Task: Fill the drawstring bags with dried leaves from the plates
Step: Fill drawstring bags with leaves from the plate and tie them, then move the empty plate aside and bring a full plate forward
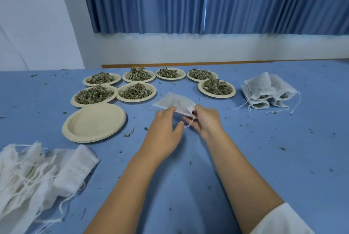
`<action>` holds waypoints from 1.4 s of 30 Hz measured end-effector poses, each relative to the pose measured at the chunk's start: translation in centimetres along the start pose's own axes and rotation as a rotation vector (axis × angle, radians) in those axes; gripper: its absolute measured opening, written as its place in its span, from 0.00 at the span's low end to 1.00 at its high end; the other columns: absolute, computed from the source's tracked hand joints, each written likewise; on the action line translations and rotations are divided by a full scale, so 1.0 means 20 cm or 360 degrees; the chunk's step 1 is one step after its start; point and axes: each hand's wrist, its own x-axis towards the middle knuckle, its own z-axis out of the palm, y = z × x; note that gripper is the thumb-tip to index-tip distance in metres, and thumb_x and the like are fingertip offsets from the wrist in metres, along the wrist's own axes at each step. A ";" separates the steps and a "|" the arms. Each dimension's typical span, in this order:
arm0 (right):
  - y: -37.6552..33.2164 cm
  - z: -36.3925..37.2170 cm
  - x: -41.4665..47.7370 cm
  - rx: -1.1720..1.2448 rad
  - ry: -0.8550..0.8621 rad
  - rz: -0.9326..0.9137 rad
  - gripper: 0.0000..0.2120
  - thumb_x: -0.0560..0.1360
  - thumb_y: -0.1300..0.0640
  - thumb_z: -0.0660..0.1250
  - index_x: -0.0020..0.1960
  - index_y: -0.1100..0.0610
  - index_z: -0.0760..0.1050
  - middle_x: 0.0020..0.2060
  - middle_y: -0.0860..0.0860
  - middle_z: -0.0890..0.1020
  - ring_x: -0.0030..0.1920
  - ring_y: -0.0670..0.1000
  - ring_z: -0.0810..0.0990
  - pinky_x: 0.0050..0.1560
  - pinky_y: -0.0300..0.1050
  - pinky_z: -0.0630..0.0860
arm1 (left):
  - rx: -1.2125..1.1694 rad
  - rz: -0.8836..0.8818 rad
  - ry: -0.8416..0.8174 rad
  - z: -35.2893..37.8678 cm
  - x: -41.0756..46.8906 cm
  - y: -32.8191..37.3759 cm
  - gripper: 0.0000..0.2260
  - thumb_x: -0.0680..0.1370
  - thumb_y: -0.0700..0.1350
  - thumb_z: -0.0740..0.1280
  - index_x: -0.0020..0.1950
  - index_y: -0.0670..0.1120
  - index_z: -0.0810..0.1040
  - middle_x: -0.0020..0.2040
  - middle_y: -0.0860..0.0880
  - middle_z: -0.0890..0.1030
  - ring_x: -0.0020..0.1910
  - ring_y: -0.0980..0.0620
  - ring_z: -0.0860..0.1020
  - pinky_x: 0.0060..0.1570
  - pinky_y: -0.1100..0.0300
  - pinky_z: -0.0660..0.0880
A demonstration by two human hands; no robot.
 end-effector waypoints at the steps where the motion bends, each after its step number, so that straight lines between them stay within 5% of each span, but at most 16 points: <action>1: 0.00 -0.03 0.03 0.0026 0.0063 -0.0019 0.10 0.76 0.69 0.59 0.37 0.64 0.73 0.33 0.57 0.76 0.34 0.54 0.79 0.33 0.44 0.82 | -0.0033 -0.0033 -0.0048 0.03 0.02 0.04 0.23 0.82 0.46 0.62 0.77 0.45 0.63 0.71 0.46 0.68 0.69 0.50 0.70 0.66 0.56 0.68; 5: -0.05 -0.13 0.13 -0.0051 0.0362 -0.0177 0.15 0.76 0.69 0.57 0.32 0.60 0.69 0.29 0.54 0.73 0.28 0.52 0.73 0.20 0.34 0.69 | -0.0321 -0.0082 -0.0170 0.21 0.15 0.21 0.16 0.83 0.43 0.58 0.71 0.47 0.68 0.55 0.57 0.77 0.49 0.60 0.75 0.44 0.70 0.69; 7: -0.08 -0.18 0.18 -0.0132 0.0477 -0.0304 0.12 0.76 0.68 0.58 0.37 0.61 0.76 0.35 0.55 0.78 0.35 0.53 0.76 0.28 0.34 0.72 | -0.0414 -0.0116 -0.0216 0.31 0.21 0.28 0.16 0.82 0.41 0.56 0.69 0.46 0.70 0.57 0.52 0.80 0.53 0.53 0.79 0.51 0.65 0.74; 10: -0.13 -0.27 0.26 -0.0203 0.0583 -0.0441 0.16 0.77 0.64 0.60 0.63 0.56 0.77 0.60 0.53 0.80 0.57 0.53 0.79 0.57 0.47 0.77 | -0.0550 -0.0171 -0.0240 0.45 0.28 0.37 0.17 0.81 0.39 0.55 0.69 0.46 0.72 0.62 0.43 0.79 0.62 0.42 0.76 0.58 0.54 0.73; 14: -0.22 -0.42 0.39 -0.0256 0.0678 -0.0665 0.19 0.77 0.66 0.59 0.63 0.54 0.78 0.61 0.49 0.80 0.56 0.47 0.78 0.49 0.31 0.73 | -0.0728 -0.0124 -0.0246 0.61 0.39 0.45 0.23 0.80 0.38 0.56 0.73 0.55 0.68 0.60 0.42 0.80 0.58 0.42 0.78 0.53 0.53 0.75; 16: -0.26 -0.48 0.46 -0.0318 0.0741 -0.0687 0.20 0.77 0.68 0.57 0.62 0.55 0.79 0.62 0.51 0.80 0.60 0.50 0.78 0.51 0.33 0.73 | -0.0775 -0.0136 -0.0308 0.70 0.46 0.48 0.27 0.79 0.38 0.56 0.77 0.57 0.62 0.60 0.43 0.80 0.50 0.49 0.79 0.47 0.58 0.75; 18: -0.28 -0.54 0.53 -0.0361 0.0780 -0.0680 0.21 0.77 0.69 0.56 0.63 0.55 0.79 0.62 0.52 0.80 0.61 0.52 0.78 0.54 0.38 0.74 | -0.0878 -0.0169 -0.0364 0.78 0.53 0.50 0.28 0.80 0.38 0.56 0.78 0.56 0.61 0.65 0.52 0.78 0.53 0.57 0.79 0.50 0.65 0.74; 21: -0.29 -0.63 0.64 -0.0457 0.0734 -0.0652 0.18 0.77 0.69 0.57 0.59 0.58 0.81 0.56 0.53 0.82 0.55 0.50 0.79 0.55 0.44 0.76 | -0.0972 -0.0285 -0.0435 0.90 0.61 0.54 0.29 0.80 0.37 0.57 0.80 0.55 0.57 0.73 0.55 0.70 0.66 0.56 0.73 0.65 0.58 0.72; 23: -0.28 -0.68 0.71 -0.0538 0.0666 -0.0632 0.14 0.76 0.68 0.58 0.42 0.60 0.81 0.38 0.53 0.81 0.42 0.51 0.75 0.45 0.47 0.72 | -0.0968 -0.0332 -0.0452 0.98 0.66 0.55 0.28 0.81 0.39 0.56 0.80 0.53 0.56 0.73 0.53 0.69 0.65 0.56 0.72 0.63 0.61 0.70; 25: -0.27 -0.71 0.76 -0.0542 0.0675 -0.0607 0.16 0.75 0.66 0.59 0.29 0.57 0.67 0.27 0.52 0.70 0.36 0.53 0.67 0.40 0.48 0.65 | -0.0962 -0.0348 -0.0422 1.04 0.71 0.55 0.25 0.82 0.40 0.56 0.79 0.52 0.59 0.72 0.52 0.71 0.61 0.57 0.72 0.55 0.65 0.68; 28: -0.28 -0.74 0.80 -0.0517 0.0651 -0.0610 0.15 0.75 0.64 0.62 0.30 0.58 0.66 0.29 0.56 0.71 0.36 0.54 0.69 0.40 0.47 0.66 | -0.0975 -0.0350 -0.0421 1.10 0.77 0.55 0.24 0.81 0.40 0.56 0.77 0.52 0.63 0.64 0.58 0.75 0.53 0.62 0.74 0.49 0.71 0.70; 30: -0.29 -0.78 0.84 -0.0586 0.0672 -0.0601 0.12 0.74 0.65 0.63 0.32 0.59 0.70 0.33 0.57 0.75 0.37 0.53 0.72 0.40 0.44 0.67 | -0.0950 -0.0341 -0.0469 1.14 0.81 0.55 0.21 0.81 0.39 0.56 0.74 0.51 0.68 0.64 0.53 0.78 0.58 0.55 0.77 0.57 0.62 0.74; 32: -0.30 -0.81 0.87 -0.0650 0.0715 -0.0608 0.10 0.75 0.65 0.62 0.36 0.61 0.76 0.36 0.56 0.79 0.38 0.51 0.74 0.38 0.40 0.69 | -0.0922 -0.0325 -0.0479 1.17 0.84 0.56 0.17 0.80 0.38 0.56 0.66 0.49 0.74 0.59 0.46 0.81 0.57 0.49 0.78 0.56 0.56 0.75; 37: -0.34 -0.85 0.93 -0.0810 0.0827 -0.0622 0.09 0.76 0.65 0.60 0.38 0.61 0.74 0.33 0.53 0.76 0.38 0.52 0.72 0.29 0.36 0.62 | -0.0884 -0.0302 -0.0509 1.22 0.88 0.58 0.23 0.81 0.39 0.56 0.76 0.50 0.66 0.72 0.46 0.73 0.71 0.46 0.71 0.70 0.47 0.68; 40: -0.36 -0.87 0.97 -0.0869 0.0876 -0.0602 0.09 0.76 0.66 0.59 0.37 0.62 0.72 0.30 0.52 0.72 0.37 0.53 0.70 0.30 0.42 0.62 | -0.0823 -0.0280 -0.0477 1.23 0.88 0.57 0.23 0.80 0.39 0.57 0.75 0.49 0.67 0.65 0.40 0.76 0.65 0.41 0.74 0.64 0.47 0.71; 42: -0.37 -0.88 0.98 -0.0889 0.0911 -0.0589 0.10 0.76 0.66 0.59 0.36 0.61 0.70 0.31 0.53 0.72 0.38 0.53 0.70 0.31 0.43 0.61 | -0.0813 -0.0264 -0.0460 1.24 0.88 0.56 0.21 0.79 0.37 0.57 0.72 0.46 0.70 0.53 0.44 0.80 0.52 0.46 0.79 0.51 0.53 0.75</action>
